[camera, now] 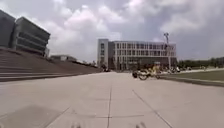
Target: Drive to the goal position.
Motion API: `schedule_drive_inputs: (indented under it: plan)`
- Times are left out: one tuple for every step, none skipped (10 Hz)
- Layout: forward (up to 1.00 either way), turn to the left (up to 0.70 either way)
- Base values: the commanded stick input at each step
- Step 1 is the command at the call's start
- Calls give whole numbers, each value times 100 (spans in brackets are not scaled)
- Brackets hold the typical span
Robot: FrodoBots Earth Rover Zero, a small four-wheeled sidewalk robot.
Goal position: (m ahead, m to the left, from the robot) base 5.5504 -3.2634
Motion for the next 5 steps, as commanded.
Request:
schedule_drive_inputs:
  plan:
    - [70, 0]
    - [70, 0]
    - [70, 0]
    - [68, 0]
    - [34, 0]
